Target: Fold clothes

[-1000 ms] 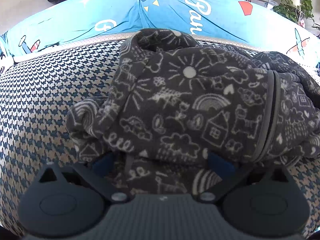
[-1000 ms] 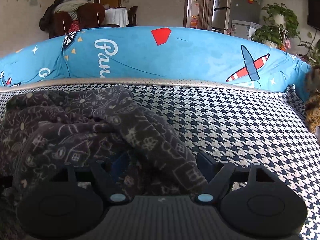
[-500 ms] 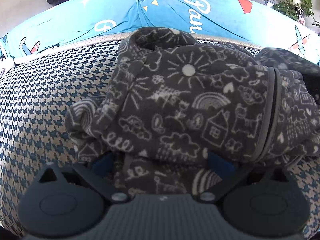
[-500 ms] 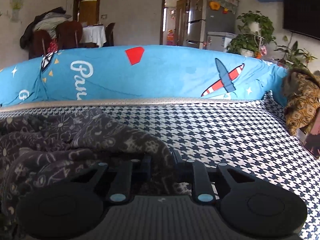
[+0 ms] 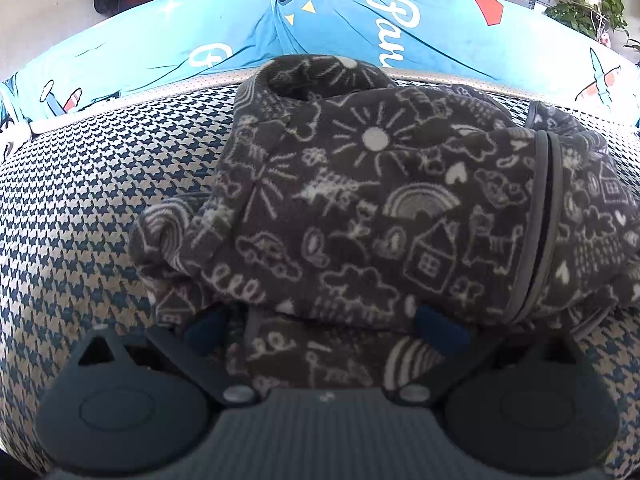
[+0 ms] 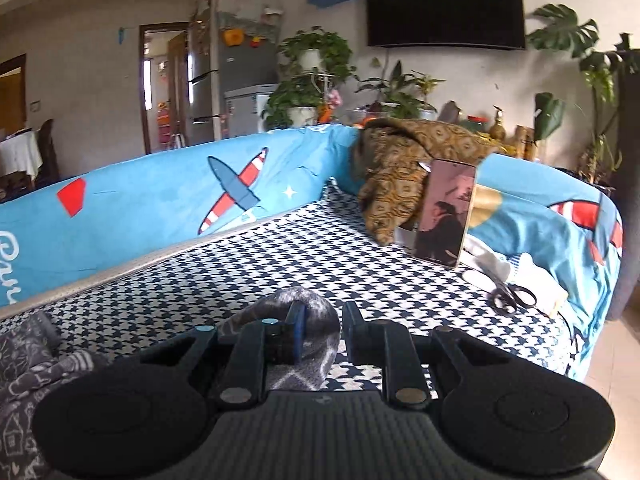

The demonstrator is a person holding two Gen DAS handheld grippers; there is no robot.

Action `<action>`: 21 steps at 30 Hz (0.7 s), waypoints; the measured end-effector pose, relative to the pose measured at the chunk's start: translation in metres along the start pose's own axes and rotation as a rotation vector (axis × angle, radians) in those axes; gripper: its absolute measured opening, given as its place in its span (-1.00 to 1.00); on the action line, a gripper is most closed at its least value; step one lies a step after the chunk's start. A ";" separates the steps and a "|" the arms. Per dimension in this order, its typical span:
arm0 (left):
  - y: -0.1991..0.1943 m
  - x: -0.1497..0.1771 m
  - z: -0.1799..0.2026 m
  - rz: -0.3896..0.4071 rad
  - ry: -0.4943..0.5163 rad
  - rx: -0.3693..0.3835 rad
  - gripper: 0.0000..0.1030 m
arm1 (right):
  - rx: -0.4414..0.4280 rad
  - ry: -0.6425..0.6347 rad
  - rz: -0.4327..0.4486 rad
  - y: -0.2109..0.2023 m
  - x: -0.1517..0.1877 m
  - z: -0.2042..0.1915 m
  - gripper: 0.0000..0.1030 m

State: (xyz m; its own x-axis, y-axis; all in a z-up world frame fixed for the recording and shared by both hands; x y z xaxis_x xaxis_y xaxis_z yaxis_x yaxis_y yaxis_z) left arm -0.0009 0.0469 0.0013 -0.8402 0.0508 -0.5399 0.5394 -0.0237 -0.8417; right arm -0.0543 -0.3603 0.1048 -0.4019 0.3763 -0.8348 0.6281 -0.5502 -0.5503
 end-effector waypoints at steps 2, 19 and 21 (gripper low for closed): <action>0.001 0.000 -0.002 0.002 0.002 -0.002 1.00 | 0.028 0.040 0.008 -0.006 0.000 0.011 -0.11; -0.023 -0.028 -0.020 0.092 -0.038 0.056 1.00 | -0.314 -0.181 -0.088 -0.012 0.029 -0.056 0.27; -0.029 -0.035 -0.021 0.109 -0.044 0.054 1.00 | -0.339 -0.194 -0.103 -0.012 0.033 -0.065 0.28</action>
State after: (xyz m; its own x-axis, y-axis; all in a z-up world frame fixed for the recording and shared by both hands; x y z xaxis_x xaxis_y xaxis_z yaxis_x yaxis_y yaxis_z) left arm 0.0135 0.0668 0.0448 -0.7791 0.0012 -0.6268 0.6247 -0.0809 -0.7767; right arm -0.0317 -0.2932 0.0846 -0.5725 0.2512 -0.7805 0.7489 -0.2275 -0.6225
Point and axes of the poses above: each gripper's, at about its wrist camera, not at the fingertips, and y roughly the way its jaws point, z to its right, x to its underside, the point moved 1 cm from there along y, roughly the way its jaws point, and after that the axes turned 7 degrees about -z, right-handed, at the moved point
